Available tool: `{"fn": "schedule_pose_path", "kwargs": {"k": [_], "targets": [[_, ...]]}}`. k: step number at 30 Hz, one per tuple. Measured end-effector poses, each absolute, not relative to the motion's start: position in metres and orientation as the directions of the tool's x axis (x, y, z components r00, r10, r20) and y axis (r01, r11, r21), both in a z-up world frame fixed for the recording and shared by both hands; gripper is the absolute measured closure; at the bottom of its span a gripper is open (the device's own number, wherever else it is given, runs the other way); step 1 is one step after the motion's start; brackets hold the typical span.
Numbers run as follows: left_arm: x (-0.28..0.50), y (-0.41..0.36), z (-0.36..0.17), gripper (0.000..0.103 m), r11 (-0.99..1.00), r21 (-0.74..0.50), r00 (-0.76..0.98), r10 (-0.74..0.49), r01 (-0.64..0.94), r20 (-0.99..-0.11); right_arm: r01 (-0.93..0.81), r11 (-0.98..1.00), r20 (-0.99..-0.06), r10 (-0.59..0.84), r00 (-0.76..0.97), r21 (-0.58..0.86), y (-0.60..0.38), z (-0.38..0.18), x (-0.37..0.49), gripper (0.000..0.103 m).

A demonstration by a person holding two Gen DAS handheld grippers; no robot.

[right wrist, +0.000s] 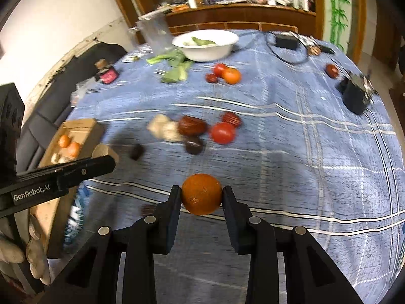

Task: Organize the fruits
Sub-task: 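Carry the orange with the left tool into the box and release it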

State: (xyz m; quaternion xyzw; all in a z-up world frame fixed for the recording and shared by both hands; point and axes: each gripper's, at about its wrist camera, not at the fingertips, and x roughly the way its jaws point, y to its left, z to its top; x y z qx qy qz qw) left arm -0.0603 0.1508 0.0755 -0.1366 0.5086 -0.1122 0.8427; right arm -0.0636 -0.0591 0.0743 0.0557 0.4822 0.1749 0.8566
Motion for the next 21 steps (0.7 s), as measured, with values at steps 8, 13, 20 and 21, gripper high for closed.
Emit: {"fn": "schedule_pose_path", "kwargs": {"k": [8, 13, 20, 21], "targets": [[-0.091, 0.261, 0.083, 0.072, 0.937, -0.328, 0.495, -0.23, -0.121, -0.838, -0.377, 0.871, -0.766, 0.469, 0.44, 0.316, 0.029, 0.102, -0.075, 0.067], [-0.103, 0.32, 0.072, 0.072, 0.946, -0.246, 0.471, -0.123, -0.209, -0.873, -0.466, 0.822, -0.762, 0.521, 0.385, 0.327, 0.096, 0.104, -0.083, 0.067], [-0.103, 0.376, 0.049, 0.072, 0.94, -0.208, 0.422, -0.079, -0.27, -0.903, -0.559, 0.768, -0.788, 0.538, 0.299, 0.313, 0.182, 0.089, -0.091, 0.067], [-0.104, 0.381, 0.046, 0.072, 0.94, -0.207, 0.417, -0.078, -0.272, -0.905, -0.568, 0.765, -0.796, 0.53, 0.291, 0.303, 0.192, 0.084, -0.091, 0.067]]}}
